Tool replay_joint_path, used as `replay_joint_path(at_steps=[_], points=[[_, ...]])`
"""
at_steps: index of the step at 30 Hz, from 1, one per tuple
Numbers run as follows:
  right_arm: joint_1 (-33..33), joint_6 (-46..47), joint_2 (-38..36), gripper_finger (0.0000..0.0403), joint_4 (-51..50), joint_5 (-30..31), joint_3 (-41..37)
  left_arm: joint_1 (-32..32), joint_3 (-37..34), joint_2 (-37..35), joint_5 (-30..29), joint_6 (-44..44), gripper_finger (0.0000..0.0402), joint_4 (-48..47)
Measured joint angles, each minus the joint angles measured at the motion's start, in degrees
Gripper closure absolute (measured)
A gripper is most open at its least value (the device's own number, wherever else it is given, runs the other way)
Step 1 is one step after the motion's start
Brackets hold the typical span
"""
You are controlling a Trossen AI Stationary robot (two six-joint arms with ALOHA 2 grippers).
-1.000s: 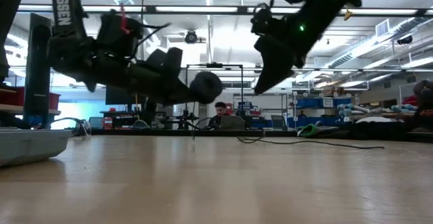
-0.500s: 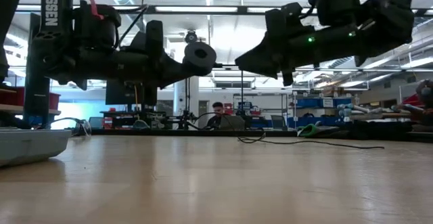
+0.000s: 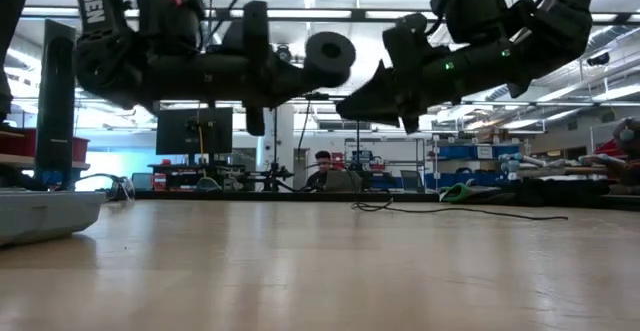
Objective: Coil cords
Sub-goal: Coil the black wire on the spool
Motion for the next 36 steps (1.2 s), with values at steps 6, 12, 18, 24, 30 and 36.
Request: replay_joint_path(at_steps=[6, 12, 18, 24, 30, 36], points=[[0.72, -2.29, 3.14, 0.0291, 4.39, -2.68, 0.35, 0.01, 3.42, -1.83, 1.12, 3.22, 0.0401, -7.04], [0.99, -3.17, 11.79, 0.029, 18.39, -2.88, 0.7, -0.95, 3.43, -6.36, 0.21, 6.75, 0.0401, -13.22], [0.62, -3.16, 17.35, 0.0291, 24.77, -4.44, 3.87, -1.8, 3.45, -8.08, -1.39, 9.29, 0.0401, -16.57], [0.29, -1.59, 19.59, 0.0292, 21.3, -5.42, 7.8, -1.74, 3.41, -8.08, -1.82, 9.27, 0.0401, -16.26], [0.07, -0.94, 19.65, 0.0306, 19.57, -5.41, 8.41, -1.8, 3.43, -8.1, -1.38, 9.27, 0.0401, -16.22], [-0.07, 0.24, 19.63, 0.0365, 18.39, -5.27, 8.42, -1.8, 3.43, -8.1, -1.35, 9.29, 0.0401, -16.07]])
